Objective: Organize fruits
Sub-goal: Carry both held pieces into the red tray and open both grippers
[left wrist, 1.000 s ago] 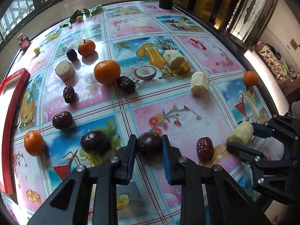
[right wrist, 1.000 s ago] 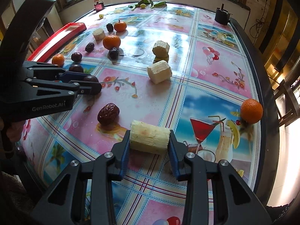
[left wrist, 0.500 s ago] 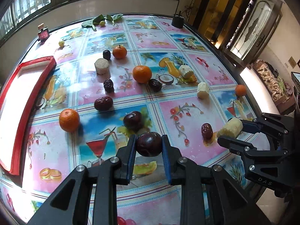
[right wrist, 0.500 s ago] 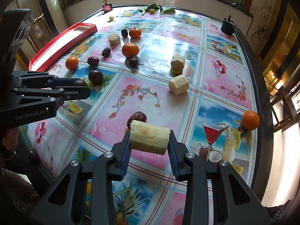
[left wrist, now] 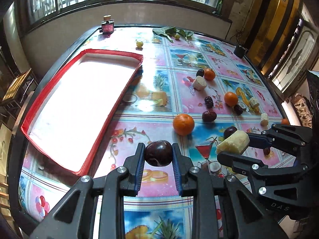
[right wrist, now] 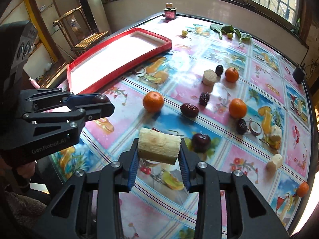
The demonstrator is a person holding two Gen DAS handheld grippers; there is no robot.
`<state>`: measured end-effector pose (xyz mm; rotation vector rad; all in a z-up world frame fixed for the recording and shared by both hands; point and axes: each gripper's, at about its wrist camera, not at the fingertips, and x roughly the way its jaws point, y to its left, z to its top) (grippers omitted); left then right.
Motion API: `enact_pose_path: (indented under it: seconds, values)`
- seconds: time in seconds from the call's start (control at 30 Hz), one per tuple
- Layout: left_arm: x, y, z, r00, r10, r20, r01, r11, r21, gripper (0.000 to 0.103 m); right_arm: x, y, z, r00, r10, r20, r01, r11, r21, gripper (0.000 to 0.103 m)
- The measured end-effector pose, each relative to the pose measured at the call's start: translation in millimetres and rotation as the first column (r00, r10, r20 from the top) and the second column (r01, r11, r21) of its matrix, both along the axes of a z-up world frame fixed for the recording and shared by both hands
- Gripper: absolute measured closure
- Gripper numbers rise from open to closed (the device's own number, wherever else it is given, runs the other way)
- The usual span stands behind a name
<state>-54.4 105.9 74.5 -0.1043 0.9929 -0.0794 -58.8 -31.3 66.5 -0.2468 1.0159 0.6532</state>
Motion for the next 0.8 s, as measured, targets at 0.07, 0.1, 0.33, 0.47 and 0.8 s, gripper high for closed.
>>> enact_pose_path:
  seconds: [0.07,0.1,0.33,0.47,0.8]
  values:
    - [4,20,2,0.999,0.031,0.005,-0.031,0.999,0.006,0.077,6,25,1,0.999,0.031,-0.008,-0.031,0.999,0.018,0.065]
    - [7,30,3,0.999,0.051,0.007,-0.051,0.999,0.009,0.077,10,37,1,0.999,0.047,-0.011,-0.046,0.999,0.023,0.065]
    - [49,98,4,0.986,0.166,0.007,-0.166,0.985,0.043,0.077,47,121,10,0.991,0.126,0.040,-0.127,0.991,0.036,0.065]
    - [80,129,2,0.975,0.223,0.013,-0.223,0.973,0.066,0.077,80,155,12,0.992,0.111,0.057,-0.114,0.992,0.049,0.065]
    - [159,167,-35,0.960,0.273,-0.058,-0.270,0.961,0.064,0.077,180,200,-28,0.999,-0.007,0.032,0.007,1.000,-0.021,0.065]
